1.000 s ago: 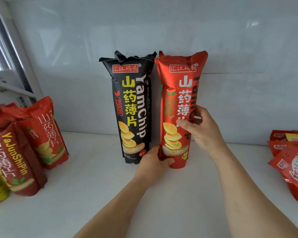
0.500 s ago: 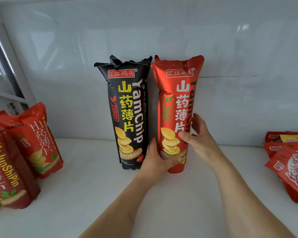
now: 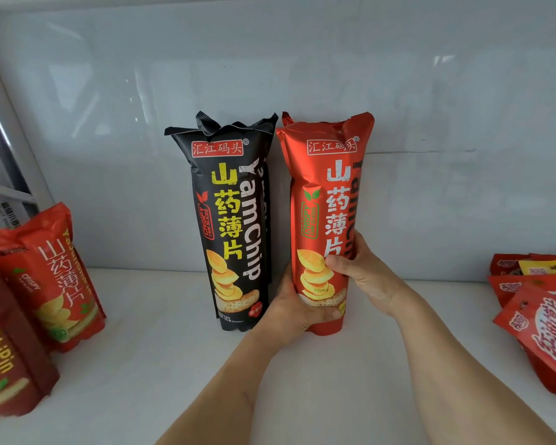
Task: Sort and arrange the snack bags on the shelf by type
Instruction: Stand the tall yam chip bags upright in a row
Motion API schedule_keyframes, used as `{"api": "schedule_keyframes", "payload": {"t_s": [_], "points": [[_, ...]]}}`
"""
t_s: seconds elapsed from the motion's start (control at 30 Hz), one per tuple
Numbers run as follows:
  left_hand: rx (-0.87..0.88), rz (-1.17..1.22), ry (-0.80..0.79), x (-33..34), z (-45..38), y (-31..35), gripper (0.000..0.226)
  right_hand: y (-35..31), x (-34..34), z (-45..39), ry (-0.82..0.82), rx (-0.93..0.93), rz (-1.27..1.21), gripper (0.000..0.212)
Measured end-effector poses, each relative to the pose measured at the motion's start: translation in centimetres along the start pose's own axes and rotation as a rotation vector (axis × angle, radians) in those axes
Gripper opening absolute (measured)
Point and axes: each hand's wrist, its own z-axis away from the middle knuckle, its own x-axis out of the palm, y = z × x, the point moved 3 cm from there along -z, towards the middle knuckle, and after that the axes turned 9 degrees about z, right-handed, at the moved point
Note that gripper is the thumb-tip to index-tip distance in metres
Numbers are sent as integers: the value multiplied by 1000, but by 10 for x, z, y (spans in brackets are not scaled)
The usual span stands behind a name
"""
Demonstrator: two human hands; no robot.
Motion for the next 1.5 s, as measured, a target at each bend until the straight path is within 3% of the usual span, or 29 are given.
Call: {"api": "schedule_keyframes", "payload": {"t_s": [0.7, 0.87, 0.97, 1.07, 1.23, 1.37, 1.43, 1.5], "points": [[-55, -125, 52, 12, 4, 9, 99, 12, -17, 15, 80, 60, 64, 117], [-107, -186, 81, 9, 23, 7, 131, 17, -11, 29, 118, 87, 83, 116], [-160, -282, 79, 5, 43, 8, 134, 21, -4, 43, 172, 139, 118, 116], [-156, -446, 56, -3, 67, 16, 118, 16, 4, 64, 305, 195, 230, 107], [28, -507, 112, -42, 110, 42, 81, 6, 34, 105, 606, 277, 292, 87], [178, -196, 348, -84, 126, 49, 21, -12, 87, 111, 571, 230, 383, 57], [290, -26, 491, -102, 124, 53, 27, -13, 117, 100, 490, 213, 429, 56], [318, 121, 599, -119, 114, 57, 40, -7, 143, 85, 440, 203, 470, 71]]}}
